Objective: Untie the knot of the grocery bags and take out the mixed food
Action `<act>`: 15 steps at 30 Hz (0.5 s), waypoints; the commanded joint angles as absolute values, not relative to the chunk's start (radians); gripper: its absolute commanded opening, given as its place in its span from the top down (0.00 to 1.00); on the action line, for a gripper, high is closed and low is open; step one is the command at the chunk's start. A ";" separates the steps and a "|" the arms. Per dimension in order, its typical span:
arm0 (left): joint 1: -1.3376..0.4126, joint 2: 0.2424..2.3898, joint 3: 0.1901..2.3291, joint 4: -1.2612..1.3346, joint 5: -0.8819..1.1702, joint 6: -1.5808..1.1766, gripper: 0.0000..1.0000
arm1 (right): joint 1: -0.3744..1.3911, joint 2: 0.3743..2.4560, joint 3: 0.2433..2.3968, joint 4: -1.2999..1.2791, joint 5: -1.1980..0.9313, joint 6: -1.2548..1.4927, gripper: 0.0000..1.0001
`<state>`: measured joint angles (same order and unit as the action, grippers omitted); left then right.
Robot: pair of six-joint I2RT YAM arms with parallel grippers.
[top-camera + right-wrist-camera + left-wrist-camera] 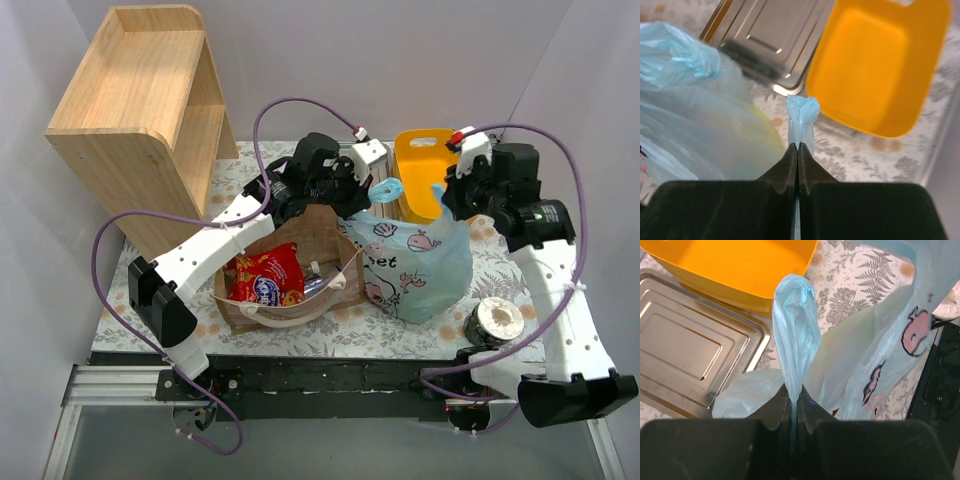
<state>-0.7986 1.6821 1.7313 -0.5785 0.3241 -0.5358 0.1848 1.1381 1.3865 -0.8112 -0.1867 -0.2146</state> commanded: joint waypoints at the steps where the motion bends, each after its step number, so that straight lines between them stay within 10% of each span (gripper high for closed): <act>1: -0.788 1.589 1.760 -0.552 0.255 -0.538 1.00 | 0.176 0.982 1.508 -0.729 -0.005 -0.271 0.99; 12: -0.790 1.517 1.586 -0.541 0.346 -0.708 0.99 | 0.175 0.729 1.218 -0.690 0.221 -0.347 0.99; 15: -0.790 1.520 1.589 -0.552 0.353 -0.715 0.74 | 0.176 0.707 1.161 -0.646 0.213 -0.338 0.99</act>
<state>-0.8127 1.5673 1.5967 -0.4976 0.3550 -0.6590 0.1894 0.7197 1.2186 -0.7486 0.0891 -0.3004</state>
